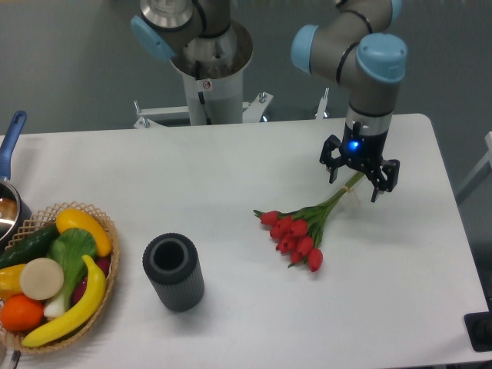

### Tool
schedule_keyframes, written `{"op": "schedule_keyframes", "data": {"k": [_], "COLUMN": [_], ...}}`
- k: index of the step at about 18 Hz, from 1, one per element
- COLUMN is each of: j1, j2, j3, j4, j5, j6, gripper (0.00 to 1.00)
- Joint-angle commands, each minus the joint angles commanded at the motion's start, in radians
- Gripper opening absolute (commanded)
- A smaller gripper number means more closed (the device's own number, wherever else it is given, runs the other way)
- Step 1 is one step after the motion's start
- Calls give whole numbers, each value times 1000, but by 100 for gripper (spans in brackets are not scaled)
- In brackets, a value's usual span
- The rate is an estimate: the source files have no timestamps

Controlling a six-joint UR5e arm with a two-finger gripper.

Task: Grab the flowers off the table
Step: 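Move the open gripper down toward the tulip stems, then lower the gripper around the tulip stems and close it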

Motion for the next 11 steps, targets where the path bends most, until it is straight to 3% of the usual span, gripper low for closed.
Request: {"op": "schedule_keyframes", "data": {"k": [11], "j1": [-26], "j2": [-91], "j3": [-9], "j4": [0], "j5": [3], "j6": [3], "gripper": [100]}}
